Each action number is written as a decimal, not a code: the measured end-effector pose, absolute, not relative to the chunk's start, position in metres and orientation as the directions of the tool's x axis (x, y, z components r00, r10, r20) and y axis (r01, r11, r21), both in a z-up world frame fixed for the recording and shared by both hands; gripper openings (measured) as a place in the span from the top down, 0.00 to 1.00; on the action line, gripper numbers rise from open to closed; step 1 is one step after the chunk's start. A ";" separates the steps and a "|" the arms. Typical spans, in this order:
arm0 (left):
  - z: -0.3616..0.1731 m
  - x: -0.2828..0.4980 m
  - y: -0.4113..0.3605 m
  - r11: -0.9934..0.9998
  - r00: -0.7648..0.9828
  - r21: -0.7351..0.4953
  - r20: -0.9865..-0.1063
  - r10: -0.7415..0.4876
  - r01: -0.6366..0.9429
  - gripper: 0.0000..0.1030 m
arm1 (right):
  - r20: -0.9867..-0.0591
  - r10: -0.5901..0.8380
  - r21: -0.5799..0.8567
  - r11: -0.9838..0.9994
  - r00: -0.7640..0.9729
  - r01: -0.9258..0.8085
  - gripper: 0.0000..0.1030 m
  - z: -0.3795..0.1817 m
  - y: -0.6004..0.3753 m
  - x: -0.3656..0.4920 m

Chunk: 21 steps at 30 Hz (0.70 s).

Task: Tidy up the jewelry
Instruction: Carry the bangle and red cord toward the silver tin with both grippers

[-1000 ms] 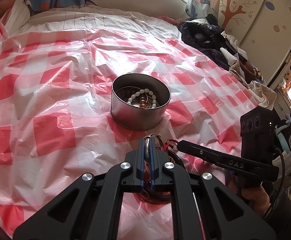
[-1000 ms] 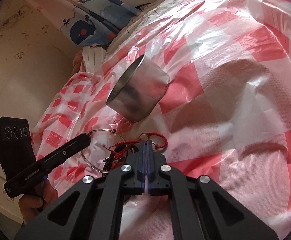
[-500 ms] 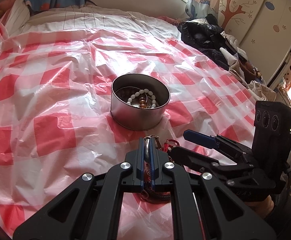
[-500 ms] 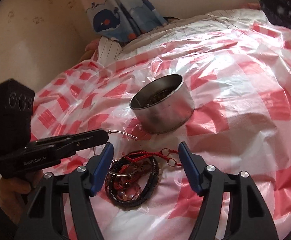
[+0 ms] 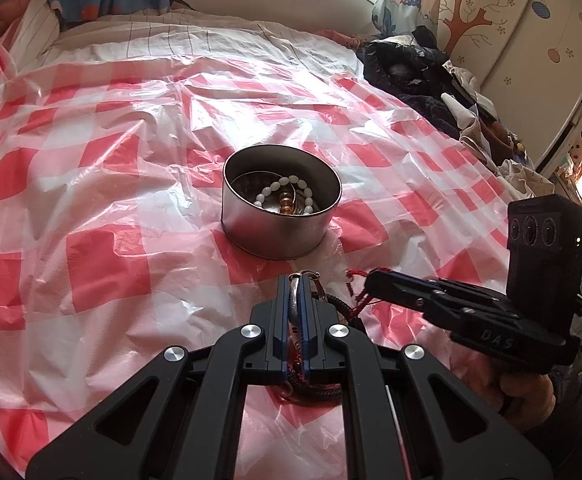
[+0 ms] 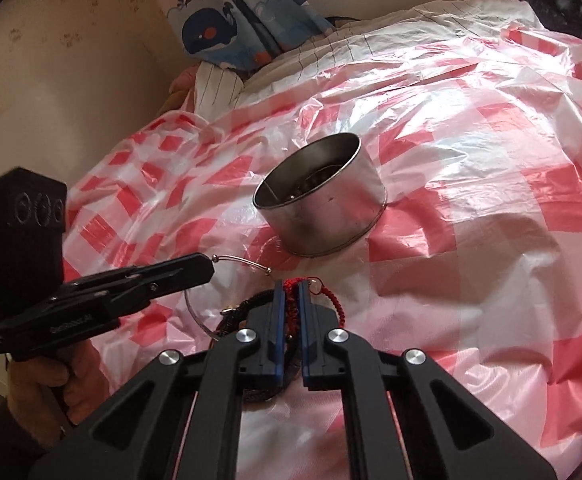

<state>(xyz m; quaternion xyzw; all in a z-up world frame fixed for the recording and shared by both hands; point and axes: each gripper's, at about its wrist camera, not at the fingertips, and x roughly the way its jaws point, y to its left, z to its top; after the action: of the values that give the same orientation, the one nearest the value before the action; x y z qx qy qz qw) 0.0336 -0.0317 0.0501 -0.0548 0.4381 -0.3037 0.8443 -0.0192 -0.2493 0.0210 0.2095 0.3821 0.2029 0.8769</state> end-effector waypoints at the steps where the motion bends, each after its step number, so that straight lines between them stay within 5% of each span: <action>1: 0.050 0.034 -0.032 0.810 0.433 -0.358 -0.706 -0.560 0.465 0.96 | -0.570 0.526 0.543 0.818 0.631 -0.192 0.93 0.023 -0.254 -0.022; 21: 0.097 0.026 -0.019 0.765 0.514 -0.406 -0.572 -0.640 0.500 0.97 | -0.440 0.585 0.660 0.725 0.681 -0.196 0.93 0.047 -0.277 -0.017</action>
<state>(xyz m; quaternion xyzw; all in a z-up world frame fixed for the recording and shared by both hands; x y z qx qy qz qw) 0.0258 -0.0192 0.0973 -0.0950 0.3668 -0.3295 0.8648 -0.0166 -0.2771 0.0471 0.2946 0.3301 0.2250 0.8681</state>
